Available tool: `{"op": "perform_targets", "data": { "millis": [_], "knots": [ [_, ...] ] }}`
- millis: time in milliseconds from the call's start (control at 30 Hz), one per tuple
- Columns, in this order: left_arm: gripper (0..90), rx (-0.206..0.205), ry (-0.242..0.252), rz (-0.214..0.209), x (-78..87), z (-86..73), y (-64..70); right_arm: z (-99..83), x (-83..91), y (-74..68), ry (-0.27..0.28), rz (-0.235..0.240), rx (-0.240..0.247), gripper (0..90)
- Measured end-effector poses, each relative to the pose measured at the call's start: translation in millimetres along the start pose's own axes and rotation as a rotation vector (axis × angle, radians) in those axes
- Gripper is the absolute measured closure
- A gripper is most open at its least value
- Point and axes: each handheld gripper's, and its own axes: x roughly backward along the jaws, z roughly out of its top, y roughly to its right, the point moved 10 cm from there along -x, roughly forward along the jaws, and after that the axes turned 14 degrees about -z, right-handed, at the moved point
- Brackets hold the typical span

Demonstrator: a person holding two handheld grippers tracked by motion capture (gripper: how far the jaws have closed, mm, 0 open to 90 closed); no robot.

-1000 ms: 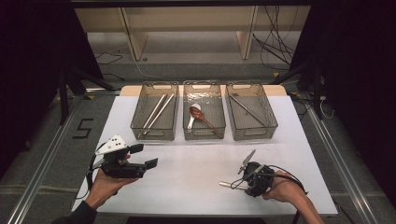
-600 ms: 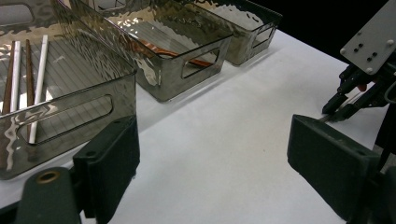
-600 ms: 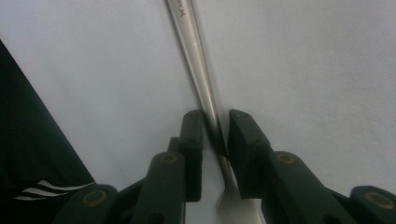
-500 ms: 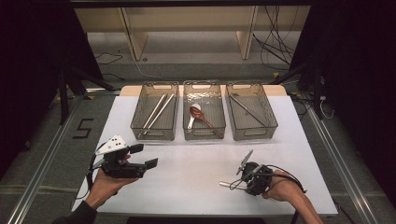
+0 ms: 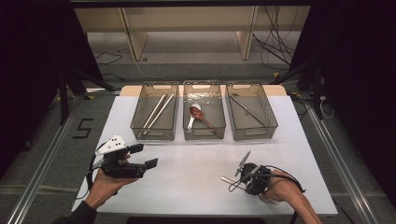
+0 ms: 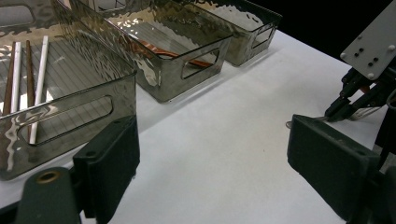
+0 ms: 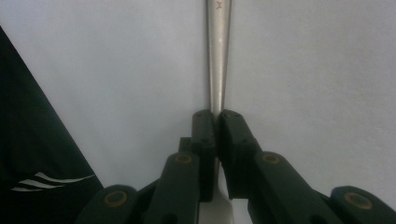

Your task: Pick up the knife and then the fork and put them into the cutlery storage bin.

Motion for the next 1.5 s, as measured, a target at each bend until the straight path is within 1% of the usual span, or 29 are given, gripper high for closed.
{"op": "perform_targets", "data": {
  "millis": [33,200,267,367,500,700,867,967,1167,1267,1367,1500],
  "knots": [
    [16.5,-0.001,-0.001,0.0,0.1,-0.1,-0.2,0.2,-0.1,0.2,0.003,-0.003,0.008,85.2],
    [16.5,-0.002,0.0,0.001,0.3,0.2,-0.4,0.3,0.7,-0.4,0.002,-0.004,0.016,85.4],
    [16.5,-0.002,0.0,0.001,0.4,0.2,-0.5,0.3,0.9,1.0,0.005,-0.014,0.019,85.5],
    [16.5,-0.002,0.0,0.0,0.3,0.3,-0.2,-0.3,1.8,5.0,0.014,-0.026,0.01,85.6],
    [16.5,-0.004,0.0,0.001,0.8,0.4,-0.5,-0.2,5.0,9.6,0.036,-0.028,-0.023,85.7],
    [16.5,-0.003,0.0,0.002,0.5,0.3,-0.4,-0.6,8.5,14.8,0.065,-0.018,-0.057,85.6],
    [16.5,-0.004,0.0,0.002,0.7,0.4,-0.5,-1.6,9.3,19.4,0.076,-0.022,-0.079,85.6],
    [16.5,-0.004,0.0,0.002,0.7,0.5,-0.4,-0.8,10.2,21.3,0.09,-0.015,-0.111,85.6],
    [16.5,-0.004,0.001,0.002,0.7,0.5,-0.4,0.2,12.0,25.0,0.114,-0.014,-0.129,85.7],
    [16.5,-0.004,0.0,0.002,0.6,0.4,-0.3,0.8,13.1,26.1,0.123,-0.009,-0.149,85.6],
    [16.5,-0.005,0.0,0.001,0.7,0.6,-0.3,1.0,15.5,30.0,0.139,-0.014,-0.161,85.6],
    [16.5,-0.001,0.005,0.001,0.7,0.9,-0.3,0.5,19.6,36.3,0.162,-0.019,-0.195,85.7]
  ]
}}
